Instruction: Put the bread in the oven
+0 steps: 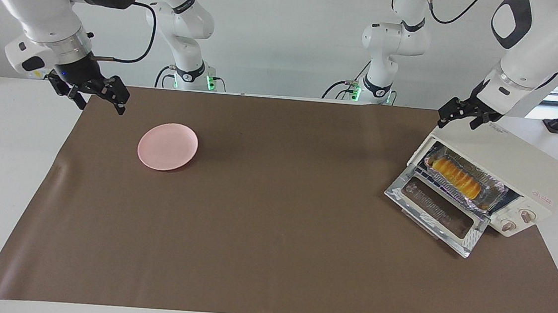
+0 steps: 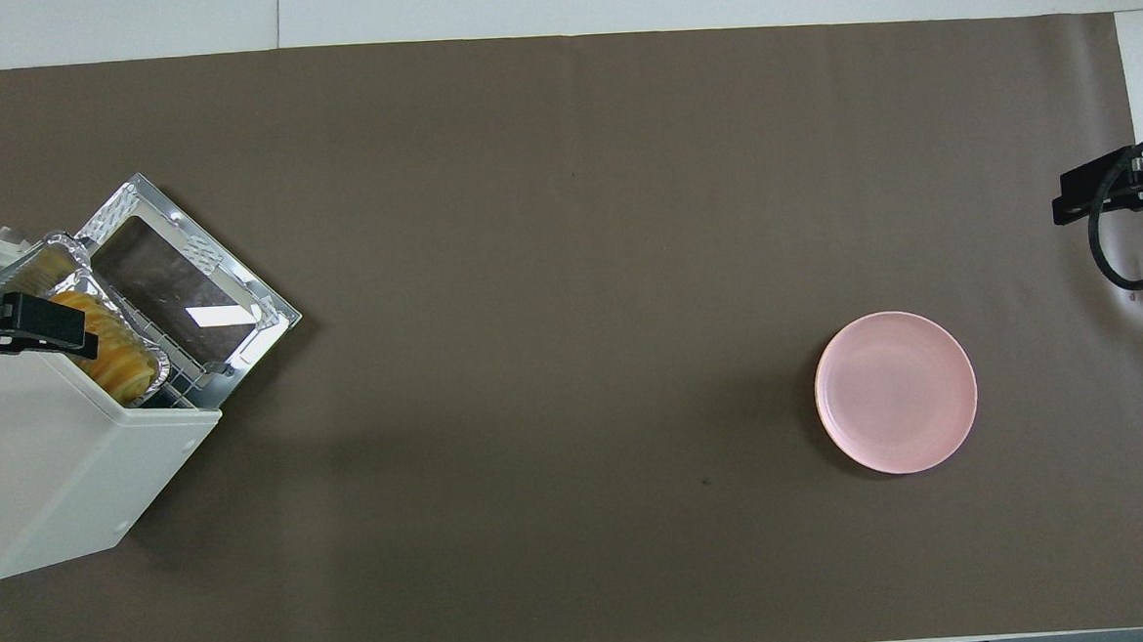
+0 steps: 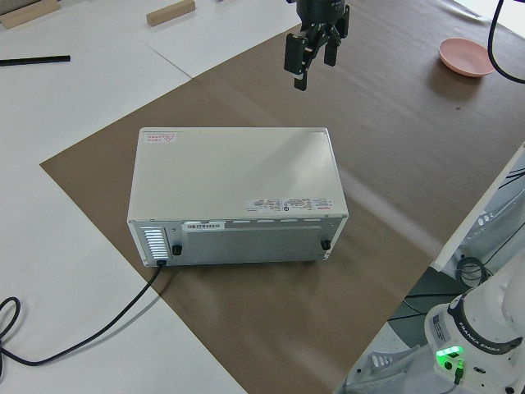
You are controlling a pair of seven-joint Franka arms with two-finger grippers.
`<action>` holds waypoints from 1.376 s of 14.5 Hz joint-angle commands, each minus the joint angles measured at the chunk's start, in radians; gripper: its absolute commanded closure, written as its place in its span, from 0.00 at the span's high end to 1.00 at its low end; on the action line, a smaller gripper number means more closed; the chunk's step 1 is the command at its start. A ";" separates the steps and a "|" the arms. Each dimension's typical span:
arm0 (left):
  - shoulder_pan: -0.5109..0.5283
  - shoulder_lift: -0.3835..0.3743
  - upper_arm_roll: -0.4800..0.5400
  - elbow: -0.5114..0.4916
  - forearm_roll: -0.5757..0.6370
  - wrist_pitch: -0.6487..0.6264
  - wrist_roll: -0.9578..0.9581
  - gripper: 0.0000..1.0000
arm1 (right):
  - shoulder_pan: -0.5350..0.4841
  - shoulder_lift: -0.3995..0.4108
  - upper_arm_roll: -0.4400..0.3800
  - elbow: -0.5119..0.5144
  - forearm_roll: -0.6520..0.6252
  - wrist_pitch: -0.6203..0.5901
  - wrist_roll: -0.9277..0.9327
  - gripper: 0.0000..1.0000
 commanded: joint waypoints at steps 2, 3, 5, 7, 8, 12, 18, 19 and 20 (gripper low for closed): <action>0.016 -0.001 -0.016 0.003 0.019 0.014 0.018 1.00 | -0.016 -0.027 0.013 -0.032 -0.012 0.008 -0.001 1.00; 0.016 0.000 -0.019 0.003 0.017 0.018 0.018 1.00 | -0.016 -0.027 0.012 -0.032 -0.012 0.008 -0.001 1.00; 0.016 0.000 -0.025 0.005 0.017 0.021 0.018 1.00 | -0.016 -0.027 0.012 -0.032 -0.012 0.008 -0.001 1.00; 0.016 0.002 -0.025 0.002 0.019 0.050 0.018 1.00 | -0.016 -0.027 0.013 -0.032 -0.012 0.008 -0.001 1.00; 0.016 0.002 -0.025 0.002 0.019 0.057 0.020 1.00 | -0.016 -0.027 0.012 -0.032 -0.012 0.008 -0.001 1.00; 0.016 0.005 -0.025 0.002 0.020 0.100 0.020 1.00 | -0.016 -0.027 0.013 -0.032 -0.012 0.008 -0.001 1.00; 0.016 0.008 -0.042 0.012 0.053 0.100 0.015 1.00 | -0.016 -0.027 0.013 -0.032 -0.012 0.008 -0.001 1.00; 0.016 0.011 -0.042 0.021 0.047 0.095 0.017 1.00 | -0.016 -0.027 0.012 -0.032 -0.012 0.008 -0.001 1.00; 0.018 0.011 -0.042 0.026 0.046 0.086 0.017 1.00 | -0.016 -0.027 0.012 -0.034 -0.012 0.008 -0.001 1.00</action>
